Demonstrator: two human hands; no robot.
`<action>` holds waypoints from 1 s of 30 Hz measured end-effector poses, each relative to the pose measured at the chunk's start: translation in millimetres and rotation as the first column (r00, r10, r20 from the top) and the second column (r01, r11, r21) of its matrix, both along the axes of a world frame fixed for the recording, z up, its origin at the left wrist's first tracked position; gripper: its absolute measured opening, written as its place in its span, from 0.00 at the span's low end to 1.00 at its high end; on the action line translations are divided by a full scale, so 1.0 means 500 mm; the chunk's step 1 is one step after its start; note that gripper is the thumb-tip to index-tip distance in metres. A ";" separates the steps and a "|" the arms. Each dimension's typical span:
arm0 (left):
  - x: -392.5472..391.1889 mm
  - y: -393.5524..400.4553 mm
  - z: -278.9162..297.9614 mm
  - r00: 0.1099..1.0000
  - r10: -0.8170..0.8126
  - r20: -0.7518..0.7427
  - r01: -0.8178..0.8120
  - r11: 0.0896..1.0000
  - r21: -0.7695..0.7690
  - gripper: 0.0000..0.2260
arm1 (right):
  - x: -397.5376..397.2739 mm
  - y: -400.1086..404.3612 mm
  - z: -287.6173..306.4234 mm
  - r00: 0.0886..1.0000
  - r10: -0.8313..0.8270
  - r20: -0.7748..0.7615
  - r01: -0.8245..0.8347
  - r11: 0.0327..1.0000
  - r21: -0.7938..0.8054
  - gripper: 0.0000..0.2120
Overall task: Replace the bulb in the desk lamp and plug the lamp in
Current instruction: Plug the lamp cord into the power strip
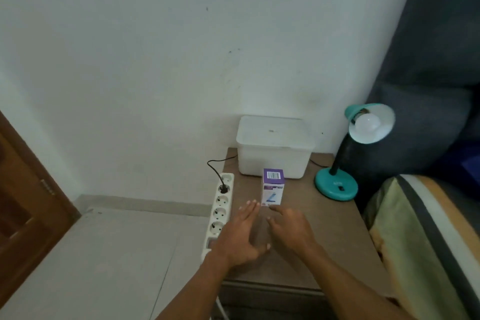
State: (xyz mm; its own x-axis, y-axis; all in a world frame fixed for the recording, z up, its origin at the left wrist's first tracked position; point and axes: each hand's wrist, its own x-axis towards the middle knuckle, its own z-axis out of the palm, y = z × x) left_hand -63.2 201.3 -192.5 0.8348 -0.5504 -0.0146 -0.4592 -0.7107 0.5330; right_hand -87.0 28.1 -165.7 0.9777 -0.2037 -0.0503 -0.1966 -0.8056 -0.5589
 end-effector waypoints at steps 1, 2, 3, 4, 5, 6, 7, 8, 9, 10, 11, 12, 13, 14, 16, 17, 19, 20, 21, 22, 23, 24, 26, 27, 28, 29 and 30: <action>-0.016 -0.022 -0.003 1.000 -0.016 -0.007 0.016 1.000 -0.007 0.49 | -0.022 -0.031 -0.003 0.999 -0.031 0.018 0.032 0.999 -0.008 0.20; -0.029 -0.045 -0.004 0.999 -0.034 -0.011 0.034 0.999 -0.009 0.49 | -0.042 -0.064 -0.005 0.997 -0.076 0.034 0.077 0.997 -0.024 0.21; -0.039 -0.070 -0.006 0.998 -0.059 -0.017 0.059 0.998 -0.002 0.49 | -0.059 -0.100 -0.009 0.991 -0.122 0.048 0.124 0.992 -0.035 0.22; -0.047 -0.095 -0.008 0.996 -0.087 -0.023 0.087 0.996 0.012 0.49 | -0.077 -0.136 -0.015 0.985 -0.160 0.060 0.163 0.986 -0.041 0.23; -0.052 -0.120 -0.009 0.994 -0.110 -0.028 0.110 0.994 0.026 0.50 | -0.093 -0.171 -0.020 0.980 -0.184 0.076 0.189 0.981 -0.055 0.24; -0.054 -0.146 -0.009 0.991 -0.132 -0.031 0.133 0.990 0.040 0.51 | -0.108 -0.205 -0.022 0.977 -0.194 0.089 0.202 0.975 -0.091 0.26; -0.053 -0.172 -0.010 0.987 -0.155 -0.033 0.157 0.986 0.058 0.53 | -0.119 -0.238 -0.024 0.975 -0.197 0.098 0.210 0.967 -0.142 0.28; -0.050 -0.198 -0.013 0.983 -0.178 -0.040 0.181 0.980 0.078 0.56 | -0.127 -0.268 -0.026 0.974 -0.200 0.108 0.217 0.958 -0.186 0.29; -0.043 -0.222 -0.019 0.979 -0.198 -0.049 0.202 0.975 0.097 0.59 | -0.130 -0.296 -0.031 0.972 -0.201 0.118 0.223 0.951 -0.214 0.30; -0.035 -0.243 -0.024 0.975 -0.216 -0.054 0.221 0.968 0.118 0.62 | -0.131 -0.320 -0.038 0.972 -0.199 0.129 0.224 0.948 -0.227 0.31; -0.025 -0.264 -0.029 0.970 -0.236 -0.053 0.241 0.961 0.138 0.64 | -0.128 -0.341 -0.048 0.970 -0.198 0.138 0.225 0.948 -0.226 0.31; -0.014 -0.283 -0.033 0.965 -0.258 -0.049 0.263 0.953 0.153 0.65 | -0.123 -0.357 -0.057 0.970 -0.196 0.140 0.224 0.949 -0.221 0.32; -0.001 -0.304 -0.036 0.959 -0.280 -0.044 0.284 0.946 0.159 0.66 | -0.114 -0.375 -0.067 0.972 -0.192 0.137 0.219 0.951 -0.218 0.32; 0.013 -0.322 -0.040 0.954 -0.297 -0.036 0.299 0.940 0.164 0.66 | -0.105 -0.388 -0.074 0.975 -0.179 0.134 0.206 0.953 -0.222 0.33; 0.044 -0.354 -0.047 0.945 -0.327 -0.004 0.322 0.929 0.182 0.66 | -0.081 -0.407 -0.092 0.979 -0.150 0.135 0.179 0.954 -0.242 0.33; 0.060 -0.370 -0.052 0.940 -0.340 0.020 0.330 0.925 0.188 0.67 | -0.066 -0.416 -0.101 0.982 -0.133 0.135 0.164 0.953 -0.253 0.33; 0.089 -0.400 -0.059 0.928 -0.367 0.061 0.350 0.918 0.188 0.68 | -0.033 -0.428 -0.116 0.986 -0.095 0.137 0.129 0.956 -0.265 0.33; 0.102 -0.413 -0.059 0.922 -0.379 0.074 0.361 0.914 0.183 0.68 | -0.017 -0.433 -0.122 0.987 -0.074 0.142 0.111 0.956 -0.272 0.33; 0.115 -0.424 -0.058 0.918 -0.387 0.081 0.369 0.912 0.178 0.69 | -0.001 -0.437 -0.126 0.988 -0.054 0.148 0.094 0.955 -0.281 0.33; 0.127 -0.434 -0.056 0.916 -0.391 0.087 0.372 0.912 0.172 0.69 | 0.013 -0.443 -0.130 0.988 -0.038 0.152 0.081 0.954 -0.287 0.34; 0.139 -0.442 -0.054 0.914 -0.393 0.098 0.375 0.913 0.162 0.69 | 0.026 -0.447 -0.135 0.988 -0.025 0.152 0.069 0.955 -0.289 0.34; 0.148 -0.448 -0.053 0.910 -0.400 0.106 0.382 0.911 0.153 0.69 | 0.036 -0.451 -0.139 0.989 -0.015 0.150 0.058 0.956 -0.289 0.33; 0.162 -0.454 -0.055 0.902 -0.422 0.086 0.407 0.900 0.154 0.68 | 0.047 -0.455 -0.153 0.988 -0.005 0.155 0.049 0.957 -0.287 0.33; 0.166 -0.457 -0.060 0.899 -0.432 0.073 0.418 0.895 0.155 0.68 | 0.048 -0.456 -0.160 0.986 -0.009 0.165 0.056 0.958 -0.281 0.33; 0.169 -0.458 -0.064 0.898 -0.435 0.069 0.422 0.894 0.149 0.67 | 0.048 -0.457 -0.166 0.983 -0.019 0.180 0.069 0.959 -0.274 0.33; 0.170 -0.458 -0.069 0.899 -0.431 0.074 0.419 0.897 0.141 0.67 | 0.047 -0.456 -0.171 0.980 -0.029 0.199 0.084 0.959 -0.272 0.33; 0.170 -0.459 -0.072 0.901 -0.426 0.081 0.413 0.901 0.136 0.67 | 0.048 -0.456 -0.173 0.976 -0.035 0.214 0.095 0.956 -0.277 0.33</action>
State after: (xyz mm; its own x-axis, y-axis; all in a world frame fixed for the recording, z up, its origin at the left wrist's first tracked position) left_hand 21.7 -28.0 -228.6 0.5269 -0.8497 -0.0214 -0.7772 -0.4918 0.3925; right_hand -63.1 -200.0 -252.0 0.9449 -0.2433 0.2190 -0.1590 -0.9260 -0.3424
